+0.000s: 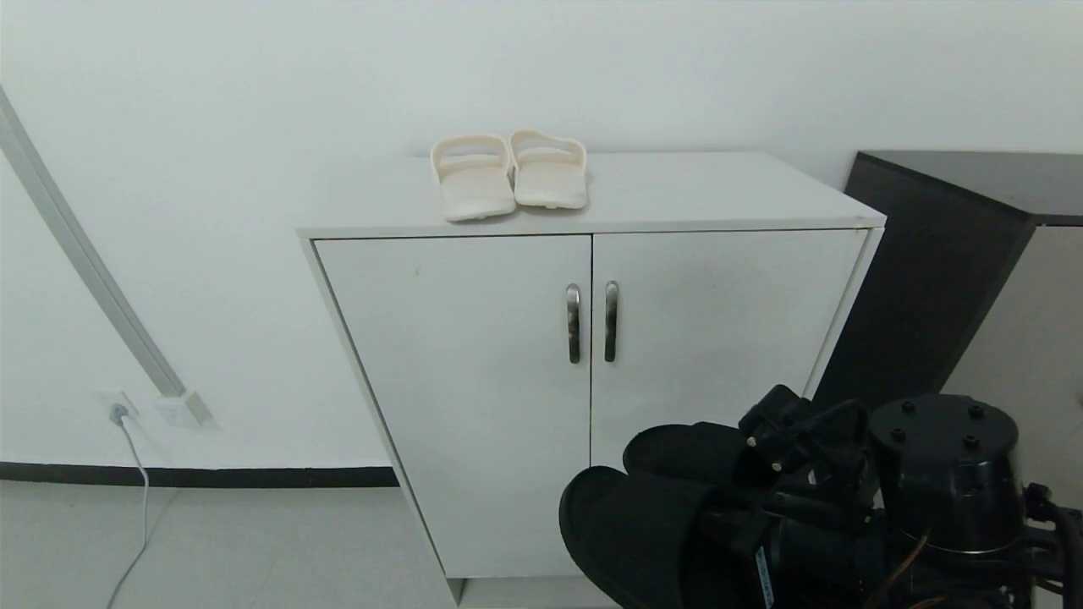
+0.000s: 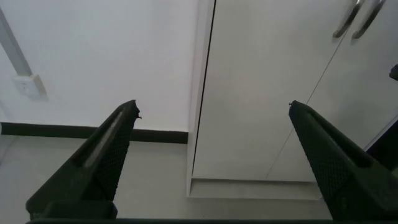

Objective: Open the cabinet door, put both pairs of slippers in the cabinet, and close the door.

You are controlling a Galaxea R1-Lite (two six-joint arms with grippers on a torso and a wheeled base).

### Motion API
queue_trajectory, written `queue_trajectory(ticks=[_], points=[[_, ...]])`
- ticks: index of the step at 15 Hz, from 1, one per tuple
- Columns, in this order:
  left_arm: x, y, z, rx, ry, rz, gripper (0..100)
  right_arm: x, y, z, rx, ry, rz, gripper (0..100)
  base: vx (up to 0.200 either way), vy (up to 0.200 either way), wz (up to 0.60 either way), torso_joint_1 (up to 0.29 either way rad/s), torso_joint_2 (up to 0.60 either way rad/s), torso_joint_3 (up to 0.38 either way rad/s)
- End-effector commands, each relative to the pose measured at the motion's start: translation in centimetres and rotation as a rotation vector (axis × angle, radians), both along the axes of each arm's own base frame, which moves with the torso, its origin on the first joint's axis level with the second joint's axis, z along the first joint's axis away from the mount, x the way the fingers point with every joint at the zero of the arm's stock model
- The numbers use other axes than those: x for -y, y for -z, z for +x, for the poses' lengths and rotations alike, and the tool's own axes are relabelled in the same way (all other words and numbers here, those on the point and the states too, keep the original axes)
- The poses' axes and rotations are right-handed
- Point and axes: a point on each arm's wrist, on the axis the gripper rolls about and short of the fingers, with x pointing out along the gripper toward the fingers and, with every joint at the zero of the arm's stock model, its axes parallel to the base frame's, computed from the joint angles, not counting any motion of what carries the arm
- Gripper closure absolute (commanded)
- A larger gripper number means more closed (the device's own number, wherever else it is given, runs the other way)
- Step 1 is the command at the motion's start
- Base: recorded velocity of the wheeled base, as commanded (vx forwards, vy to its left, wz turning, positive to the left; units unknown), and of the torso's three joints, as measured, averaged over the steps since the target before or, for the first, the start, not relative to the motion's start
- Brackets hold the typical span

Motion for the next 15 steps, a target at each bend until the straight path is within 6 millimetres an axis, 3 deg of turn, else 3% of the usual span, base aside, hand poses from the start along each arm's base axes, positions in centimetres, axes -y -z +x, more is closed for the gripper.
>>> queue_trajectory(ticks=[1, 9, 15], points=[[0.00, 0.00, 0.01, -0.001, -0.001, 0.000, 0, -0.03, 0.05, 0.01, -0.001, -0.001, -0.002, 100, 0.000, 0.000, 0.00, -0.110, 0.45, 0.344], [0.00, 0.01, 0.01, -0.003, -0.001, -0.003, 0, -0.16, 0.12, -0.18, 0.004, -0.010, 0.004, 100, 0.000, 0.000, 0.00, -0.057, 0.43, 0.372], [-0.01, -0.14, -0.04, 0.006, -0.004, 0.019, 0, -0.29, 0.10, -0.53, 0.004, -0.025, 0.006, 100, 0.000, 0.000, 0.00, 0.001, 0.06, 0.051]])
